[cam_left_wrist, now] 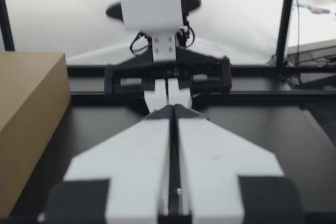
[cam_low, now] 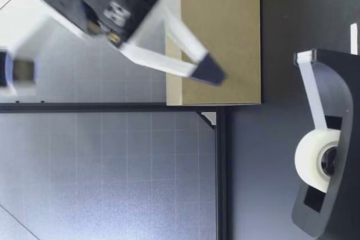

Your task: Cut a small piece of tape from the tape dispenser then place it on the cardboard box's edge.

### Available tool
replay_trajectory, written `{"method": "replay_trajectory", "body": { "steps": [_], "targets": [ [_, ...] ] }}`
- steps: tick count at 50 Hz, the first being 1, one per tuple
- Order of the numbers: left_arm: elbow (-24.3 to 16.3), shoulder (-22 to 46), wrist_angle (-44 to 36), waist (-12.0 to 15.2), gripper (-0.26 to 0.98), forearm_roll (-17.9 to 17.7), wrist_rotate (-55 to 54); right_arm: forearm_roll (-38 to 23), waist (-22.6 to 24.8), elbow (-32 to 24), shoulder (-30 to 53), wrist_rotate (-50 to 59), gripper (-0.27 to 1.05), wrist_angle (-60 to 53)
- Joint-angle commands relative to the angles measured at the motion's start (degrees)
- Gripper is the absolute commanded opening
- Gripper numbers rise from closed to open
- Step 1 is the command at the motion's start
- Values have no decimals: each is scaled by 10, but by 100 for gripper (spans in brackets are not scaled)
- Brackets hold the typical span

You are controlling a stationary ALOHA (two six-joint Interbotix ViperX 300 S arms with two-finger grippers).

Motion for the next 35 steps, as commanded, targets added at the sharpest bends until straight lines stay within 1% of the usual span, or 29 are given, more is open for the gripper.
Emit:
{"method": "replay_trajectory", "body": {
  "steps": [1,6,8,11,17,22,26,29,35],
  "targets": [
    [-2,4,-5,-2,-13,0,-2,10,-4,-40,15,-15,-14,37],
    [5,4,-5,-2,-13,0,-4,54,-13,-69,44,-69,-14,82],
    [7,4,-5,-2,-13,0,-4,83,-22,-82,55,-102,-14,102],
    [9,4,-5,-2,-13,-1,-4,133,-40,-98,69,-153,-14,127],
    [11,4,-5,-2,-13,0,-6,265,-91,-120,93,-274,-14,179],
    [11,7,-5,-2,-13,0,-6,361,-134,-136,117,-367,-14,241],
    [11,11,-5,-2,-13,0,-6,415,-161,-151,140,-408,-14,279],
    [11,13,-5,-2,-13,0,-6,437,-176,-162,161,-417,-14,306],
    [11,18,-7,-2,-13,0,-6,436,-191,-185,202,-411,-13,363]
  ]
}}
